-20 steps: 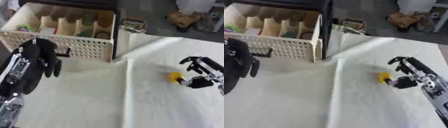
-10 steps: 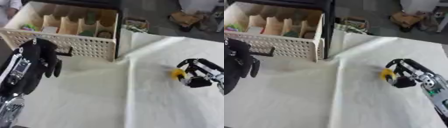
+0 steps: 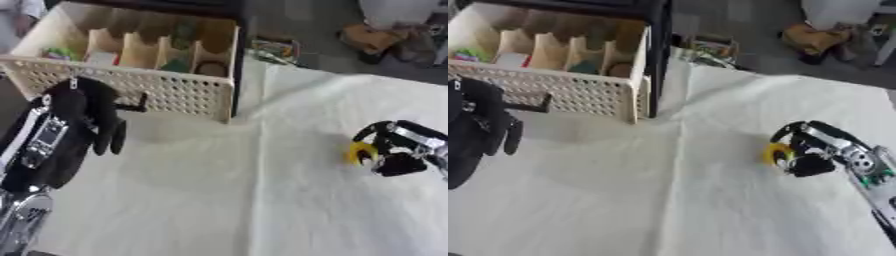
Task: Pick up objects from table and place into drawer.
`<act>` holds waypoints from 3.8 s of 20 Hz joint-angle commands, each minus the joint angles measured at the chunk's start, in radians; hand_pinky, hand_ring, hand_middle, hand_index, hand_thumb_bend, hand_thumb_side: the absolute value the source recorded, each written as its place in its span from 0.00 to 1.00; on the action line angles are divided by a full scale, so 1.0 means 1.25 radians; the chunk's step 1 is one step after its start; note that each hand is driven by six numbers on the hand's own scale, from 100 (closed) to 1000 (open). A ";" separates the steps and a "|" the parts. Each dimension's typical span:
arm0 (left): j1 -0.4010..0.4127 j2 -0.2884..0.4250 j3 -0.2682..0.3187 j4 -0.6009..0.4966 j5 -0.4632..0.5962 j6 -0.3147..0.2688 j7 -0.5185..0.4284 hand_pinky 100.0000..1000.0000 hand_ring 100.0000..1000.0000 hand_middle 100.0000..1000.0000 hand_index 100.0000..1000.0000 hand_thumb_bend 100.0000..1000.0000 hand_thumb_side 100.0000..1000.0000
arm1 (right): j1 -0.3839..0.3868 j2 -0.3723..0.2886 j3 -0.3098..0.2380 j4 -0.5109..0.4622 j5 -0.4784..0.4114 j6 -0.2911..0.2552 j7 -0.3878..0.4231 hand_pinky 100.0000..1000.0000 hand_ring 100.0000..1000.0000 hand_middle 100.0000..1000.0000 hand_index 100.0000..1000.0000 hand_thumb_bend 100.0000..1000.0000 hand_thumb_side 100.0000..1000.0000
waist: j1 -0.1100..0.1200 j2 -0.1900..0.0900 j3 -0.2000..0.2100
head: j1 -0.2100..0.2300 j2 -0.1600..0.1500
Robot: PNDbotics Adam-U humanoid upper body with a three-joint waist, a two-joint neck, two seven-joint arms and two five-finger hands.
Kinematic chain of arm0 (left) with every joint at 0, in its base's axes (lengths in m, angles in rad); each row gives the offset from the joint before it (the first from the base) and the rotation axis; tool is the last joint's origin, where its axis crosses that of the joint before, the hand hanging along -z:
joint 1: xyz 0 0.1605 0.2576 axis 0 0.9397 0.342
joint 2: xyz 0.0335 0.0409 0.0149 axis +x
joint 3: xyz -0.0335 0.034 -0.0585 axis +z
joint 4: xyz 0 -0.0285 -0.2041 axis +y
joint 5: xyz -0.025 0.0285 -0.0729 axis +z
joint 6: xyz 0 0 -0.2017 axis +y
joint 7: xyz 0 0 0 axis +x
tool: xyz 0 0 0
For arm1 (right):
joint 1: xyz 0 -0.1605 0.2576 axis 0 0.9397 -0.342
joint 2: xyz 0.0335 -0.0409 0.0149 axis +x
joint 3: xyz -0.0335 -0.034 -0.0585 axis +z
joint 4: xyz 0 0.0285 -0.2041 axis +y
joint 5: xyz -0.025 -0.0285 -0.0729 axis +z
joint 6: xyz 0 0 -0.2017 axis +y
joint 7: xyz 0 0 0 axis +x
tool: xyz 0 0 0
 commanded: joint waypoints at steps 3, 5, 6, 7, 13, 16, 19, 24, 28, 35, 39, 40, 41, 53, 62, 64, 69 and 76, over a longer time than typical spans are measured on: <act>-0.010 0.004 -0.001 -0.007 -0.005 0.003 0.001 0.17 0.12 0.31 0.62 0.00 0.51 | -0.009 -0.029 -0.012 -0.005 -0.012 0.014 0.006 0.68 0.63 0.15 0.79 0.01 0.00 | 0.004 -0.013 0.000 | 0.003 -0.003; -0.011 0.004 -0.001 -0.007 -0.004 0.003 0.002 0.17 0.12 0.31 0.62 0.00 0.51 | -0.008 -0.030 -0.013 -0.006 -0.009 0.015 0.004 0.69 0.63 0.15 0.81 0.09 0.00 | 0.005 -0.013 0.000 | 0.004 -0.003; -0.011 0.004 -0.001 -0.007 -0.004 0.002 0.002 0.17 0.12 0.31 0.62 0.00 0.51 | -0.007 -0.030 -0.014 -0.006 -0.009 0.016 0.003 0.69 0.64 0.15 0.82 0.11 0.00 | 0.005 -0.013 -0.001 | 0.004 -0.003; -0.011 0.004 -0.001 -0.007 -0.004 0.002 0.002 0.17 0.12 0.31 0.62 0.00 0.51 | -0.007 -0.030 -0.015 -0.007 -0.008 0.015 0.002 0.69 0.64 0.14 0.83 0.15 0.00 | 0.006 -0.013 -0.001 | 0.004 -0.003; -0.010 0.003 -0.001 -0.007 -0.003 0.003 0.003 0.17 0.12 0.31 0.62 0.00 0.52 | -0.004 -0.037 -0.013 -0.016 0.024 -0.001 -0.015 0.69 0.65 0.12 0.80 0.25 0.00 | 0.006 -0.014 -0.001 | 0.006 -0.003; -0.010 0.003 -0.001 -0.007 0.000 0.004 0.002 0.17 0.12 0.31 0.62 0.00 0.52 | -0.003 -0.039 -0.009 -0.018 0.050 -0.010 -0.017 0.69 0.64 0.11 0.75 0.24 0.00 | 0.006 -0.015 -0.001 | 0.006 -0.003; -0.010 0.004 0.000 -0.007 0.002 0.004 0.003 0.17 0.12 0.31 0.62 0.00 0.52 | -0.002 -0.040 -0.007 -0.018 0.072 -0.015 -0.013 0.68 0.63 0.08 0.69 0.23 0.00 | 0.006 -0.016 0.000 | 0.006 -0.002; -0.009 0.005 0.001 -0.007 0.005 0.005 0.005 0.17 0.12 0.31 0.62 0.00 0.52 | -0.002 -0.044 -0.008 -0.018 0.089 -0.024 0.003 0.67 0.63 0.09 0.67 0.19 0.00 | 0.006 -0.018 -0.002 | 0.007 -0.003; -0.006 0.005 0.002 -0.007 0.006 0.005 0.005 0.17 0.12 0.31 0.62 0.00 0.52 | 0.001 -0.046 -0.016 -0.029 0.083 -0.028 0.018 0.68 0.64 0.10 0.71 0.20 0.00 | 0.007 -0.020 -0.005 | 0.009 -0.001; -0.005 0.006 0.001 -0.007 0.008 0.005 0.002 0.17 0.12 0.31 0.61 0.00 0.52 | 0.004 -0.055 -0.035 -0.083 0.058 -0.025 -0.008 0.70 0.65 0.07 0.77 0.31 0.00 | 0.008 -0.023 -0.008 | 0.010 -0.002; -0.004 0.005 0.000 -0.007 0.006 0.007 0.000 0.17 0.12 0.31 0.61 0.00 0.52 | 0.008 -0.059 -0.037 -0.099 0.053 -0.021 -0.021 0.70 0.65 0.07 0.79 0.32 0.00 | 0.008 -0.023 -0.008 | -0.002 -0.003; -0.004 0.005 0.000 -0.007 0.006 0.007 0.000 0.17 0.12 0.31 0.61 0.00 0.52 | 0.009 -0.059 -0.038 -0.101 0.052 -0.020 -0.023 0.70 0.65 0.07 0.79 0.32 0.00 | 0.008 -0.022 -0.008 | -0.011 -0.004; -0.004 0.005 0.000 -0.007 0.005 0.007 0.000 0.17 0.12 0.31 0.61 0.00 0.52 | 0.009 -0.060 -0.039 -0.103 0.052 -0.019 -0.024 0.70 0.65 0.07 0.79 0.32 0.00 | 0.008 -0.022 -0.008 | -0.018 -0.005; -0.003 -0.002 -0.003 -0.007 -0.005 0.012 -0.002 0.17 0.12 0.31 0.61 0.00 0.50 | 0.013 -0.056 -0.031 -0.095 0.048 -0.022 0.000 0.71 0.66 0.11 0.79 0.32 0.00 | 0.007 -0.019 -0.002 | -0.041 -0.008; -0.001 -0.003 -0.003 -0.007 -0.009 0.015 -0.001 0.17 0.12 0.31 0.61 0.00 0.50 | 0.017 -0.054 -0.030 -0.086 0.059 -0.038 0.020 0.71 0.68 0.15 0.80 0.32 0.00 | 0.007 -0.020 -0.004 | -0.029 -0.004; -0.001 -0.004 -0.003 -0.007 -0.009 0.016 -0.001 0.17 0.12 0.31 0.61 0.00 0.50 | 0.019 -0.055 -0.029 -0.085 0.062 -0.041 0.022 0.71 0.68 0.16 0.80 0.32 0.00 | 0.007 -0.020 -0.004 | -0.028 -0.005; -0.002 -0.006 -0.003 -0.007 -0.009 0.016 -0.001 0.17 0.12 0.31 0.61 0.00 0.50 | 0.023 -0.054 -0.023 -0.073 0.078 -0.048 0.028 0.71 0.69 0.19 0.80 0.32 0.00 | 0.008 -0.019 0.000 | -0.028 -0.006; -0.003 -0.008 -0.004 -0.007 -0.012 0.016 -0.003 0.17 0.12 0.31 0.61 0.00 0.50 | 0.026 -0.052 -0.015 -0.056 0.113 -0.063 0.021 0.72 0.69 0.20 0.80 0.33 0.00 | 0.008 -0.018 0.004 | -0.026 -0.005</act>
